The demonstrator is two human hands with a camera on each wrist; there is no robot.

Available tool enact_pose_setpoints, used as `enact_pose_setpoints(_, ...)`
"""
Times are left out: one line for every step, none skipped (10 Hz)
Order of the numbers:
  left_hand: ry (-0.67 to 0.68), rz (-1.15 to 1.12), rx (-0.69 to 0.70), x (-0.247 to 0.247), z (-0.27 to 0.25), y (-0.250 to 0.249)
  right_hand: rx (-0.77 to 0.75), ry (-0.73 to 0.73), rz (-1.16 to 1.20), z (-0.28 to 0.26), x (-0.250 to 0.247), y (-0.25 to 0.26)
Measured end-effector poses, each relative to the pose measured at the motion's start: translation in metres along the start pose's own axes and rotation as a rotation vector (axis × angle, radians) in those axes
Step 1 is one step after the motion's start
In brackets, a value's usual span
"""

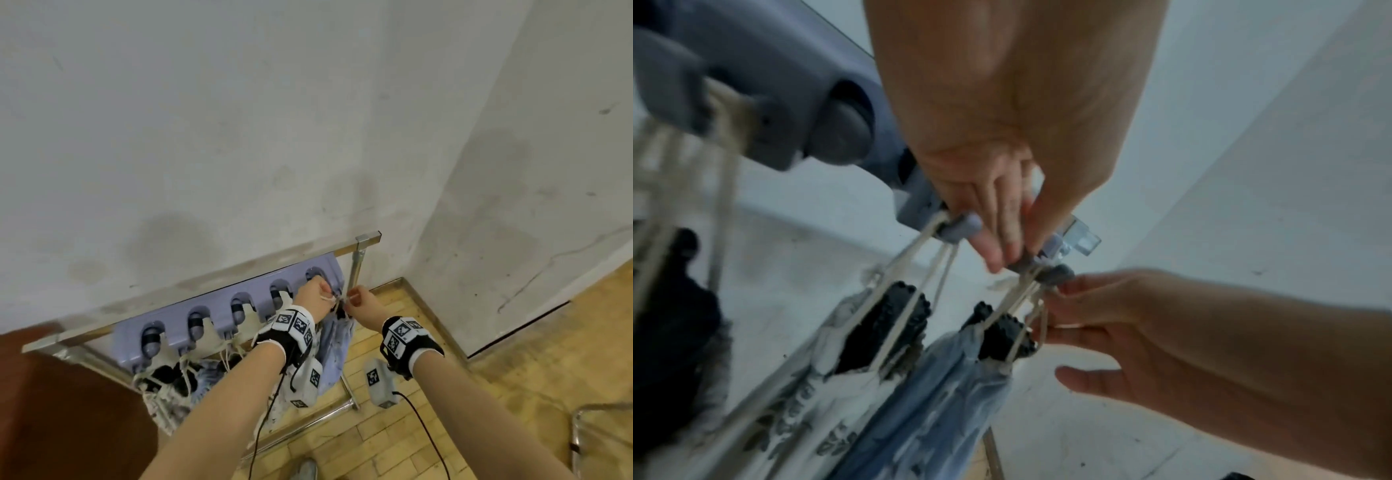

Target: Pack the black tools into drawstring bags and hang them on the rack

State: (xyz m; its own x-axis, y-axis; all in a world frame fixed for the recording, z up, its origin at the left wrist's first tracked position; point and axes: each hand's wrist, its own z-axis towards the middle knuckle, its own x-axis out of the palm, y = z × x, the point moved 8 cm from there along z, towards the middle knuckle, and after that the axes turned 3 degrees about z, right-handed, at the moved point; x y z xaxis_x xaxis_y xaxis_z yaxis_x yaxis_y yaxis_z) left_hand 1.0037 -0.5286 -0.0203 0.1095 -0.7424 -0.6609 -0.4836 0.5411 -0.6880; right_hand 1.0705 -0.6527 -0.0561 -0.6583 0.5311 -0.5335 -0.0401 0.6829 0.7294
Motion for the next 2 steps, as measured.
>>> enact_pose_setpoints(-0.102, -0.082, 0.046, -0.035, -0.015, 0.008, 0.064, 0.082, -0.014, -0.003, 0.0, -0.008)
enact_pose_setpoints(-0.134, -0.002, 0.045, -0.069, -0.039, 0.025, 0.18, 0.159, 0.009, -0.017, 0.0, -0.025)
